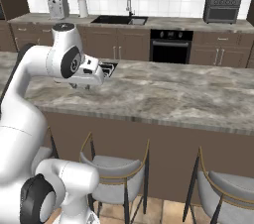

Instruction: Place the apple in the correct fridge rack based on whether it is a fruit or vegetable. Finally, close the fridge door.

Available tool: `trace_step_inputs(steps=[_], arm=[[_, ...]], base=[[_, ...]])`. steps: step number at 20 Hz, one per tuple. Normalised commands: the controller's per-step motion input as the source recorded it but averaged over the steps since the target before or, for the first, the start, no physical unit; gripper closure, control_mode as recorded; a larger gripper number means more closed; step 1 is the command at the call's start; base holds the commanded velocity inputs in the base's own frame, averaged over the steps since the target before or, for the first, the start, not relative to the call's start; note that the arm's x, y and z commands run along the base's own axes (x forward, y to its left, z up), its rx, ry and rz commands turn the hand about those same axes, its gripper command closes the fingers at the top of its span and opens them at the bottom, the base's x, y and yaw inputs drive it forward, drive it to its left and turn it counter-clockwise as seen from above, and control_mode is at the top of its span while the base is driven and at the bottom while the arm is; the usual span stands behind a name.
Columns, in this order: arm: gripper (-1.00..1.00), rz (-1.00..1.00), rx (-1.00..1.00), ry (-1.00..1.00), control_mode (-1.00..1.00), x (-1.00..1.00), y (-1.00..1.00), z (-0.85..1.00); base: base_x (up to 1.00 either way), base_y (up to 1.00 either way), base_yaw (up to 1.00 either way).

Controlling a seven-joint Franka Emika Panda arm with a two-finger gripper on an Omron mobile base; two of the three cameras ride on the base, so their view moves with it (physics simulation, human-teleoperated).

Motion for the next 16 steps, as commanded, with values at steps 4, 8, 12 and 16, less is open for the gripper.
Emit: trace_step_inputs(steps=[4,8,12,16], arm=[[-1.0,0.0,-0.02,0.0,-1.0,0.05,0.2,-0.02],[-1.0,0.0,-0.03,0.0,-1.0,0.15,0.33,-0.15],[-1.0,0.0,-0.05,0.0,-1.0,0.02,0.51,-0.08],[-1.0,0.0,-0.09,0.0,-1.0,0.08,0.74,-0.15]], base=[[0.0,0.0,0.0],[0.0,0.0,0.0],[0.0,0.0,0.0],[0.0,0.0,0.0]])
